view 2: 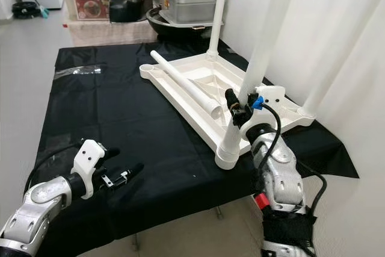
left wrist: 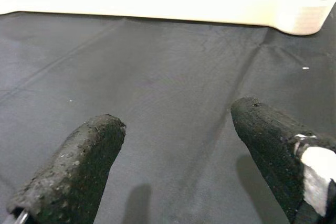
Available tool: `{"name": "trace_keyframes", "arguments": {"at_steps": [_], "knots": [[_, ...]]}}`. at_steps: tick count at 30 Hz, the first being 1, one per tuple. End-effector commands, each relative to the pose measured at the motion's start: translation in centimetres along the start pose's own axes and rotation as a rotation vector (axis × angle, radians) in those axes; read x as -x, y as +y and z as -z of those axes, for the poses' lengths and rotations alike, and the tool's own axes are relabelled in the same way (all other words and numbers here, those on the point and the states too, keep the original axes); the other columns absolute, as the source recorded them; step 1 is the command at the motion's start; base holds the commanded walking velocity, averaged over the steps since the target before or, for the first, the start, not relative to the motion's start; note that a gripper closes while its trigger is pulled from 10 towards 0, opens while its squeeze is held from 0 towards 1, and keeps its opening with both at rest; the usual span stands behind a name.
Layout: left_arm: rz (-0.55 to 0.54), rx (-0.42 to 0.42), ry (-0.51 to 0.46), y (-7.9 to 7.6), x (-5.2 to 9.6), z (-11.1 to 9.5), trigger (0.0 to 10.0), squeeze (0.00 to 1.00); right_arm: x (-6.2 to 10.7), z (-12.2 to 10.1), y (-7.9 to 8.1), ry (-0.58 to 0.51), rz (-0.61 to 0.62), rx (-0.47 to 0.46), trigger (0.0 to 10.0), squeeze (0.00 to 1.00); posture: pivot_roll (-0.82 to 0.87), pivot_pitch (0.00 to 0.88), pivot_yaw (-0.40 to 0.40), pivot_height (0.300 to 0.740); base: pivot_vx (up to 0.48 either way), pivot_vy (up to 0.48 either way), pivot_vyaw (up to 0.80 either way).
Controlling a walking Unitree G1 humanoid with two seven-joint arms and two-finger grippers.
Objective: Building children table
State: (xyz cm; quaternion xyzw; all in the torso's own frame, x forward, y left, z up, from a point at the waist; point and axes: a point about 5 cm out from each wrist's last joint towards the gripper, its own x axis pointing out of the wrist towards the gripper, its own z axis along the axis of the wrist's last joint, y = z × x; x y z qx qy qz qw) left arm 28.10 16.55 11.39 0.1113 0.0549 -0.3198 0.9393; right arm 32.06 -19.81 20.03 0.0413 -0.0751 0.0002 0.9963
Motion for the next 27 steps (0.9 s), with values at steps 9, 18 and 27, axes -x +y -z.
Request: {"name": "trace_keyframes", "arguments": {"at_steps": [9,18,27], "knots": [[-0.031,-0.014,0.017,0.4,0.0,0.4,10.0,0.00,2.3,3.7,-0.9,0.138,0.502,0.059,0.0,0.00,0.01,0.000,-0.069,0.740,0.000,0.000,0.00],[-0.051,-0.014,0.011,0.4,-0.1,0.3,10.0,0.00,2.6,2.9,-0.2,0.092,0.651,0.059,0.0,0.00,0.01,0.000,-0.073,0.740,0.000,0.000,0.00],[-0.059,-0.018,0.008,0.5,-0.3,0.2,10.0,0.00,2.5,3.1,0.5,0.105,0.644,0.065,1.6,0.00,0.01,0.000,-0.072,0.740,0.000,0.000,0.00]]}}
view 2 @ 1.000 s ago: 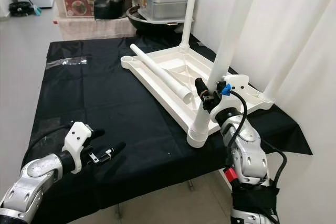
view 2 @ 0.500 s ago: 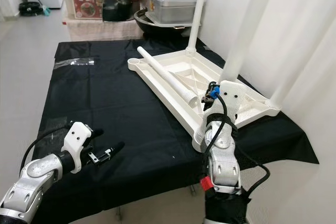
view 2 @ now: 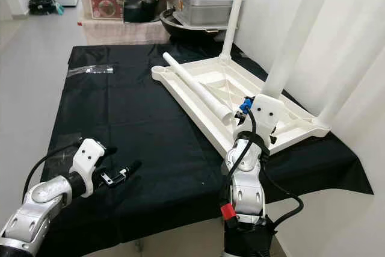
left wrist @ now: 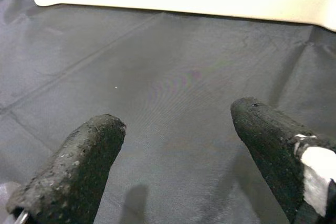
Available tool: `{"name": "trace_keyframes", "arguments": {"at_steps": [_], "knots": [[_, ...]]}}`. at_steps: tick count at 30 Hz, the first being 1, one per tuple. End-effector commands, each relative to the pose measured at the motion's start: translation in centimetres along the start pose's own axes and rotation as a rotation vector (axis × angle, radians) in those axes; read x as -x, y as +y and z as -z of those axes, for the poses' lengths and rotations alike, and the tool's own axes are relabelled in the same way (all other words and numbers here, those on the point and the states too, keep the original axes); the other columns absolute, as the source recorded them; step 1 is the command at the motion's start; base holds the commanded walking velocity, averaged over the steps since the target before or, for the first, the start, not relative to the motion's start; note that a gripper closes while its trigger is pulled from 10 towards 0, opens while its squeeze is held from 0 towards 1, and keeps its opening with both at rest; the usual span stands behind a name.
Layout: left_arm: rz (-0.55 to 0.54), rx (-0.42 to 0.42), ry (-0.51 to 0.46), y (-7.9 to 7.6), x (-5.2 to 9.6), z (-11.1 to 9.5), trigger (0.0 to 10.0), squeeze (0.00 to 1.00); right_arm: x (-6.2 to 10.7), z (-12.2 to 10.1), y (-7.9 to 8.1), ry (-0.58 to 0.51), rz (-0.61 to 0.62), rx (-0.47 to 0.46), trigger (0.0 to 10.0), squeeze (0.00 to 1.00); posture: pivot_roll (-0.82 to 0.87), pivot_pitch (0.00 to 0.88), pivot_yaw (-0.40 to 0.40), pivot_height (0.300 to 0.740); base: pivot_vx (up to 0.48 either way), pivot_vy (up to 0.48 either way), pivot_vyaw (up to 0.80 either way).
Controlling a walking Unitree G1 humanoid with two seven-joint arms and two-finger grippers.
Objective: Building children table
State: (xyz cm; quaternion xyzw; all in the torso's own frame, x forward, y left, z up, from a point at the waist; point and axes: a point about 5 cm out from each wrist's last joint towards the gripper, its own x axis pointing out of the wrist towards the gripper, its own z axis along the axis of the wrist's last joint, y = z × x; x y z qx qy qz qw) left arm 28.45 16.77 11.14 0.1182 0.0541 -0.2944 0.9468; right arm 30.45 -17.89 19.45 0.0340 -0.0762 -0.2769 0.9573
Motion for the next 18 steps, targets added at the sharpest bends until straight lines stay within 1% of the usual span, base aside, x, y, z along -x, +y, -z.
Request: {"name": "trace_keyframes", "arguments": {"at_steps": [1,2,8,9,18], "knots": [[-0.006,-0.009,0.000,0.15,-0.10,-0.04,10.0,0.00,0.01,2.69,-1.50,0.128,0.082,0.050,1.6,0.00,0.01,0.000,-0.072,0.740,0.000,0.000,0.00],[-0.003,-0.009,0.001,0.09,-0.14,-0.03,10.0,0.00,0.02,2.78,-1.28,0.138,0.067,0.055,10.0,0.00,0.01,0.000,-0.073,0.740,0.000,0.000,0.00],[0.000,-0.010,0.000,0.03,-0.21,-0.04,10.0,0.00,0.01,2.79,-0.87,0.145,0.043,0.052,10.0,0.00,0.01,0.000,-0.073,0.740,0.000,0.000,0.00],[0.001,-0.009,0.000,0.02,-0.22,-0.05,10.0,0.00,0.04,2.93,-0.80,0.161,0.036,0.043,10.0,0.00,0.01,0.000,-0.074,0.740,0.000,0.000,0.00],[0.005,-0.010,-0.002,-0.01,-0.31,-0.06,10.0,0.00,0.02,2.79,-0.70,0.159,0.026,0.036,10.0,0.00,0.01,0.000,-0.073,0.740,0.000,0.000,0.00]]}}
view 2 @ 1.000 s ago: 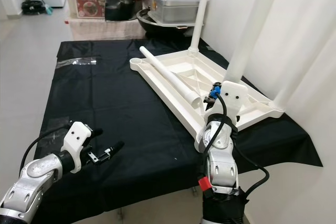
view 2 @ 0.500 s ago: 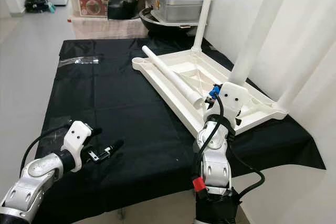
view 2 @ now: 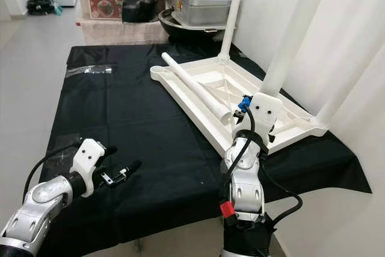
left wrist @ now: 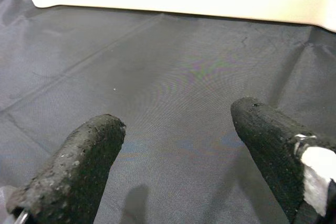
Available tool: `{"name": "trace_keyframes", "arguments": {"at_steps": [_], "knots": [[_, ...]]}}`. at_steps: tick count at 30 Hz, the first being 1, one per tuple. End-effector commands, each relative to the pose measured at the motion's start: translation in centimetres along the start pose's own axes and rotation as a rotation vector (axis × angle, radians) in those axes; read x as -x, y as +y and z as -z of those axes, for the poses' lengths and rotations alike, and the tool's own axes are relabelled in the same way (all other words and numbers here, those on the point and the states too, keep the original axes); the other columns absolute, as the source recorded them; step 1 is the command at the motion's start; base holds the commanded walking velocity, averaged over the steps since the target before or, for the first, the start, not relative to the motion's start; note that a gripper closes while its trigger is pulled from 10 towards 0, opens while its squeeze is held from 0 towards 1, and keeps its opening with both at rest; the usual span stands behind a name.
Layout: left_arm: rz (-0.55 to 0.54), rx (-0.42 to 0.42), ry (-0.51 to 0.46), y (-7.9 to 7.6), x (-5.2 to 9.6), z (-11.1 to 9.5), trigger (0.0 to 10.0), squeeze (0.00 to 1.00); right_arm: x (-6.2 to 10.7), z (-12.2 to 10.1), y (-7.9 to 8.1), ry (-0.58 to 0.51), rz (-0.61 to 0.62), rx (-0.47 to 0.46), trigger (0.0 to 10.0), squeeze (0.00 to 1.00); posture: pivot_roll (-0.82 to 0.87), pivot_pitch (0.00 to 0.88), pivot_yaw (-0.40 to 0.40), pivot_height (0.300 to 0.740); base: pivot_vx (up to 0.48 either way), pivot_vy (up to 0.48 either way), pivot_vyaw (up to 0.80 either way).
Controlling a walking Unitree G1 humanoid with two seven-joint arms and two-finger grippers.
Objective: Building children table
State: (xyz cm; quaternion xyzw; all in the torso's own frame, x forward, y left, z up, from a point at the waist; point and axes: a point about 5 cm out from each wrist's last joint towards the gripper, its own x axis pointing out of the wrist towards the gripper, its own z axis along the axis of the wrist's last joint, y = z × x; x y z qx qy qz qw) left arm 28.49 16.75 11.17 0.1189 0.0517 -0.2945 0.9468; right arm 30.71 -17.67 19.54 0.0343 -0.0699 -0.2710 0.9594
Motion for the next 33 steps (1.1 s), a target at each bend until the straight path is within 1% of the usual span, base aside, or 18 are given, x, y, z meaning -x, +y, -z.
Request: {"name": "trace_keyframes", "arguments": {"at_steps": [1,6,9,15,22,33], "knots": [[0.005,-0.008,0.002,0.0,-0.3,0.0,10.0,0.00,0.1,2.8,-1.0,0.146,0.038,0.033,10.0,0.00,0.01,0.000,-0.073,0.740,0.000,0.000,0.00],[0.008,-0.007,0.001,0.0,-0.3,0.0,10.0,0.00,0.1,2.3,-1.0,0.119,0.040,0.021,10.0,0.00,0.01,0.000,-0.071,0.740,0.000,0.000,0.00],[0.009,-0.008,0.003,0.0,-0.3,0.0,10.0,0.00,0.0,1.5,-1.1,0.076,0.045,0.016,10.0,0.00,0.00,0.000,-0.070,0.740,0.000,0.000,0.00],[0.010,-0.009,0.004,0.0,-0.3,0.0,10.0,0.00,0.0,1.3,-1.1,0.070,0.048,0.005,10.0,0.00,0.00,0.000,-0.070,0.740,0.000,0.000,0.00],[0.011,-0.010,0.002,0.0,-0.3,0.0,10.0,0.00,0.0,0.6,-0.7,0.046,0.028,-0.025,10.0,0.00,0.00,0.000,-0.070,0.740,0.000,0.000,0.00],[0.015,-0.010,0.000,0.0,-0.3,0.0,10.0,0.00,-0.4,-1.0,-0.2,0.002,0.008,-0.040,10.0,0.00,0.00,0.000,-0.072,0.740,0.000,0.000,0.00]]}}
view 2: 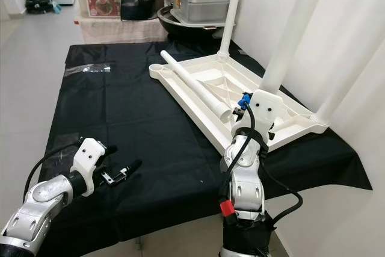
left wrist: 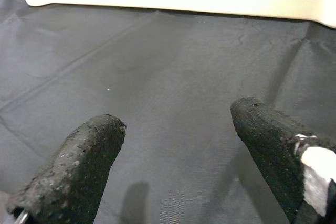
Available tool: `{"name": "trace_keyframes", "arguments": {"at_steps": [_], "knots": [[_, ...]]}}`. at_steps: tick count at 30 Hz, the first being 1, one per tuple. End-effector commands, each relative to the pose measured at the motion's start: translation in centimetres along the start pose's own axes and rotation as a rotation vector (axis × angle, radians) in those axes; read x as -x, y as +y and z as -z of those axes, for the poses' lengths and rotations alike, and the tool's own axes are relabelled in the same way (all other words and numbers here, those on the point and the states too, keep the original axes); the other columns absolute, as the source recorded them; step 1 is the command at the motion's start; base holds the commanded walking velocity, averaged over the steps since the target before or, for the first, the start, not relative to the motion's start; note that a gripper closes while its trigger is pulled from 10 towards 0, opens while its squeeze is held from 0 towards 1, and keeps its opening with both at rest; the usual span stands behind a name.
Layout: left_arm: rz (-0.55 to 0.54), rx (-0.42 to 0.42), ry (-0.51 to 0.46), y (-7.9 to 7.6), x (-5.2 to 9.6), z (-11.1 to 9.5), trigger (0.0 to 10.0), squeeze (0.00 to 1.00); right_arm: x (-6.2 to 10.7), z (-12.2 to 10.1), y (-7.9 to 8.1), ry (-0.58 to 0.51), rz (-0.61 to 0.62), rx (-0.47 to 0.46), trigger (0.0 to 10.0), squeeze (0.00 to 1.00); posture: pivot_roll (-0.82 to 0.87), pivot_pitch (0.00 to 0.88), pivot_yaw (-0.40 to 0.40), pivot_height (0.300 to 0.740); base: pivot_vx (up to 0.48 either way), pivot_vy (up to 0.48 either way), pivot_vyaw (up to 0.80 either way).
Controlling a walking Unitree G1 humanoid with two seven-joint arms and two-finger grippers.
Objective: Building children table
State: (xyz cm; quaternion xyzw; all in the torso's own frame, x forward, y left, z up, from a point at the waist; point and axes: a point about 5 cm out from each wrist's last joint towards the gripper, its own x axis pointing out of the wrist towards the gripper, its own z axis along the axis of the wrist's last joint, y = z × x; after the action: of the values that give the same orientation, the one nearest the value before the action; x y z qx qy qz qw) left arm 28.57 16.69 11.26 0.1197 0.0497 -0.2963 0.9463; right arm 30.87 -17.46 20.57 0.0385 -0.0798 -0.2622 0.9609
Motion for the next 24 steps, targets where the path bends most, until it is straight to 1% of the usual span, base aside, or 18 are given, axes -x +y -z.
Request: {"name": "trace_keyframes", "arguments": {"at_steps": [1,7,20,21,22,23,24], "knots": [[0.012,-0.007,0.004,-0.07,-0.26,0.06,10.0,0.00,-0.33,-0.24,-0.55,0.014,0.024,-0.027,10.0,0.00,0.00,0.000,-0.073,0.740,0.000,0.000,0.00],[0.014,-0.007,0.004,-0.15,-0.30,0.10,10.0,0.00,-0.54,-0.84,-0.46,-0.002,0.016,-0.032,10.0,0.00,0.00,0.000,-0.073,0.740,0.000,0.000,0.00],[0.017,-0.008,0.006,-0.22,-0.34,0.16,10.0,0.00,-0.34,-0.59,-0.37,0.013,0.006,-0.034,10.0,0.00,0.00,0.000,-0.071,0.740,0.000,0.000,0.00],[0.017,-0.009,0.006,-0.22,-0.34,0.16,10.0,0.00,-0.34,-0.60,-0.36,0.013,0.005,-0.036,10.0,0.09,0.00,0.000,-0.071,0.740,0.000,0.000,0.00],[0.017,-0.009,0.006,-0.22,-0.34,0.16,10.0,0.00,-0.34,-0.60,-0.36,0.013,0.005,-0.036,10.0,0.09,0.00,0.000,-0.071,0.740,0.000,0.000,0.00],[0.017,-0.009,0.006,-0.22,-0.34,0.15,10.0,0.00,-0.34,-0.63,-0.36,0.014,0.005,-0.038,10.0,0.36,0.00,0.000,-0.071,0.740,0.000,0.000,0.00],[0.017,-0.009,0.006,-0.22,-0.33,0.15,10.0,0.00,-0.33,-0.66,-0.36,0.013,0.005,-0.040,10.0,0.50,0.00,0.000,-0.071,0.740,0.000,0.000,0.00]]}}
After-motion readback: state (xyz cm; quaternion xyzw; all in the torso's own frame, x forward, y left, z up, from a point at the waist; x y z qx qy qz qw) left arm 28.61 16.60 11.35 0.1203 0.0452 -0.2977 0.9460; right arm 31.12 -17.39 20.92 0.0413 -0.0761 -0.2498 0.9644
